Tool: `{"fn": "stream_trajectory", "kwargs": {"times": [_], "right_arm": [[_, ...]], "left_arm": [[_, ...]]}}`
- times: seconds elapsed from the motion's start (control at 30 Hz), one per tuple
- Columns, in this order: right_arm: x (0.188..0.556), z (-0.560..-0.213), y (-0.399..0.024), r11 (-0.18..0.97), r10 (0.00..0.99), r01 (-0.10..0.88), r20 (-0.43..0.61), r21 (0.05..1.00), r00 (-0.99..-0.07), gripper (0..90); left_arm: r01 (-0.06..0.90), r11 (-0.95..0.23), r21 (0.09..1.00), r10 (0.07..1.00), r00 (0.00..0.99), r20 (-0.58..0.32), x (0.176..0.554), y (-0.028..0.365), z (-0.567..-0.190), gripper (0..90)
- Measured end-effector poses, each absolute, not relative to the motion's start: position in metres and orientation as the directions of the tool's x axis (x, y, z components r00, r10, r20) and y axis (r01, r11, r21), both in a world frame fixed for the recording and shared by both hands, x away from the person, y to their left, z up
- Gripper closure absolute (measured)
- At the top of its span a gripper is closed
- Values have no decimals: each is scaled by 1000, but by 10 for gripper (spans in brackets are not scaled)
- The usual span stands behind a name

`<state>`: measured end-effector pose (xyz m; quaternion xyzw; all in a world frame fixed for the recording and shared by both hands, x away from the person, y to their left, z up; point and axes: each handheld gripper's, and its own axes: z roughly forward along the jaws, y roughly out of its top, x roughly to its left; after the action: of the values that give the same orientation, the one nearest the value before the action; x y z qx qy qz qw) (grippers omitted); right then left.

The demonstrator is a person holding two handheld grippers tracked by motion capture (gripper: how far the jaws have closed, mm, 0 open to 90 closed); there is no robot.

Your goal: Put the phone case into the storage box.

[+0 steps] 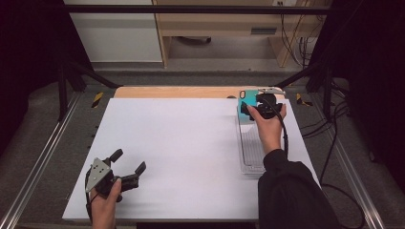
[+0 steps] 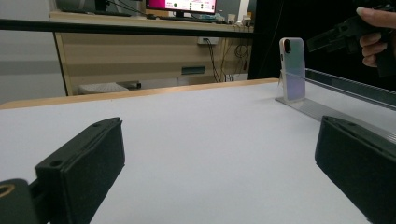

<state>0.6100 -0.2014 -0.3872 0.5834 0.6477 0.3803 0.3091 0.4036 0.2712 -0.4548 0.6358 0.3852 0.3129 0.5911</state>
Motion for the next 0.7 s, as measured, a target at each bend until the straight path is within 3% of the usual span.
{"fn": "stream_trajectory", "kwargs": {"times": [0.3, 0.7], "right_arm": [[598, -374, -202, -37, 975, 528, 147, 849, -169, 55], [570, -357, -209, -56, 955, 426, 173, 903, -240, 75]], "left_arm": [[123, -2, 992, 863, 501, -61, 404, 274, -455, 12], [132, -8, 991, 867, 494, -59, 405, 276, -455, 11]]}}
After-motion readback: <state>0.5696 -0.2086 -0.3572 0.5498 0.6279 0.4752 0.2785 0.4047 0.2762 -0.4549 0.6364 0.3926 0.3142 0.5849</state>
